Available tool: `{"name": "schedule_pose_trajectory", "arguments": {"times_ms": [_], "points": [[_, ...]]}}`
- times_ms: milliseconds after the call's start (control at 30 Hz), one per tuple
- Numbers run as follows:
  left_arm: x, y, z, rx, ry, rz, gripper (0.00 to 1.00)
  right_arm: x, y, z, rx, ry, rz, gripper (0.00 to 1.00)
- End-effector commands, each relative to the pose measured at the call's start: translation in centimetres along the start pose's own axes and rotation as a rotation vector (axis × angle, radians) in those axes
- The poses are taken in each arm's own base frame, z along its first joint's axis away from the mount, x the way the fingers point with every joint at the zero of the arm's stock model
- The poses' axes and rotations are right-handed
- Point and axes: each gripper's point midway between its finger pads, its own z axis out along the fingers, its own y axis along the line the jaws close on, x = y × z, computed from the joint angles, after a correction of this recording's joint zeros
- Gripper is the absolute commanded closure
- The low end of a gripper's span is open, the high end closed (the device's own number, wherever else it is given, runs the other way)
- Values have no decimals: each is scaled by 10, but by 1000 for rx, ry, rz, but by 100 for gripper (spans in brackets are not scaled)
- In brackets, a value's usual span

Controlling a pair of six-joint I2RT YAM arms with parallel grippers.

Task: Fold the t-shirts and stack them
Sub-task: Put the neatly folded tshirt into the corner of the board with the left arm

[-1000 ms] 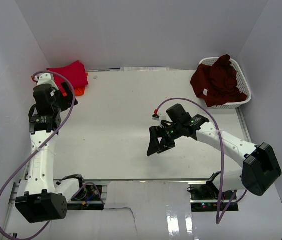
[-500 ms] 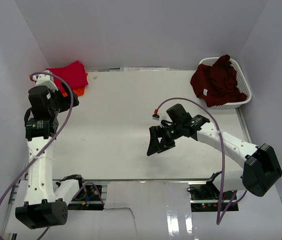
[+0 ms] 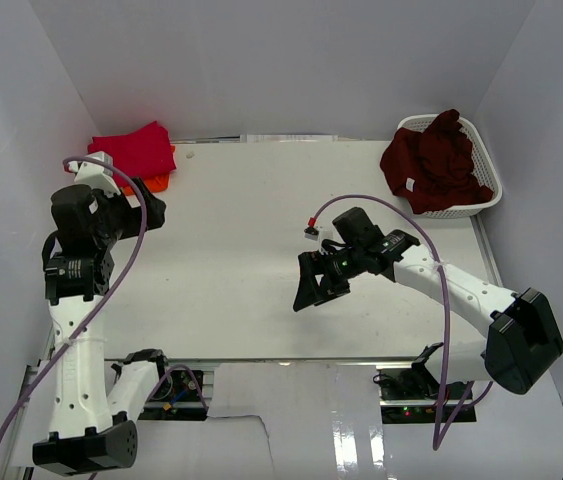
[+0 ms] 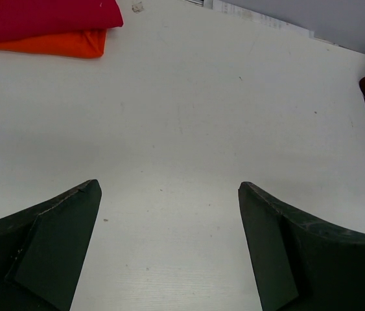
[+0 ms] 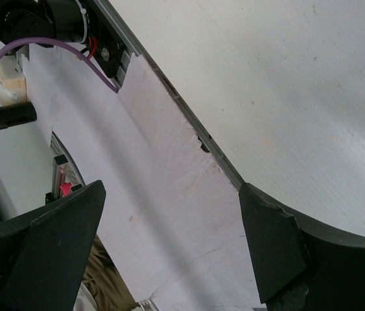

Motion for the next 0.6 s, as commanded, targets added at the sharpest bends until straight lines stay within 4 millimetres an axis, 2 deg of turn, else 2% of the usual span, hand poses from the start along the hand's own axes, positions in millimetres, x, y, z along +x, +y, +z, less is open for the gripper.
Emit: {"name": "schedule_pose_trajectory", "arguments": {"times_ms": [0,133,567], "points": [[8,-2,-8,14,17,8,2,-10,7,-4,-6,-43,-39,10],[13,-9,-8,52,32,-6,2,-9,6,-4,-5,-41,-37,10],[21,-10,-7,70,39,9,2,-8,5,-4,-1,-40,-34,10]]}}
